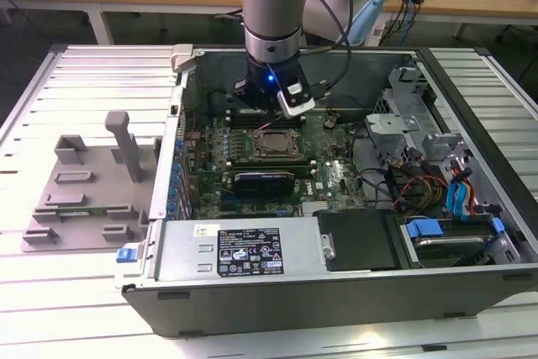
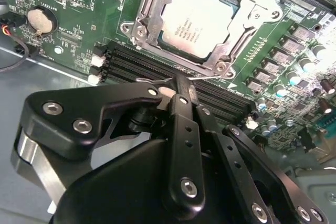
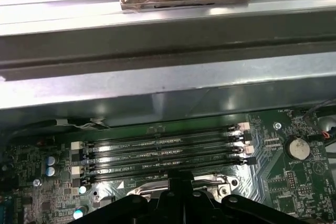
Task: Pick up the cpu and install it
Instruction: 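Install the first cpu locking lever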
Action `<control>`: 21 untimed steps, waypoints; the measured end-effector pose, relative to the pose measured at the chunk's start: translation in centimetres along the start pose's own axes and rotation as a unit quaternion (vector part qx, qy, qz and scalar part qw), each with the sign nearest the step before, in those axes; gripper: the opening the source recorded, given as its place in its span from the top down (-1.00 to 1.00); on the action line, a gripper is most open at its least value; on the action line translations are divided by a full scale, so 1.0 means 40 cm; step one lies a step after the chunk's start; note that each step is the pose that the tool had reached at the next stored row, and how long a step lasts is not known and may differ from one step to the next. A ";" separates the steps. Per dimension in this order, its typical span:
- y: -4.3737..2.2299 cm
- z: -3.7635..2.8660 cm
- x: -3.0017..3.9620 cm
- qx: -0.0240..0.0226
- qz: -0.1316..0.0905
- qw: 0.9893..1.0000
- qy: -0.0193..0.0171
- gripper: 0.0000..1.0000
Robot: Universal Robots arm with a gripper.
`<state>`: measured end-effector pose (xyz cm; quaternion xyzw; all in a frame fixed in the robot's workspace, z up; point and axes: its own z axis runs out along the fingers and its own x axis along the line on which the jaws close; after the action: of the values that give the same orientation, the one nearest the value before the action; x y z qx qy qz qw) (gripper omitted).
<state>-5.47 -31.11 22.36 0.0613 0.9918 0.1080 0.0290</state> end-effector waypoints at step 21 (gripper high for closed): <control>0.007 0.013 -0.001 0.003 0.067 0.998 -0.015 0.79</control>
<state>-5.36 -30.72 21.91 0.1293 0.9853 0.1058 0.0364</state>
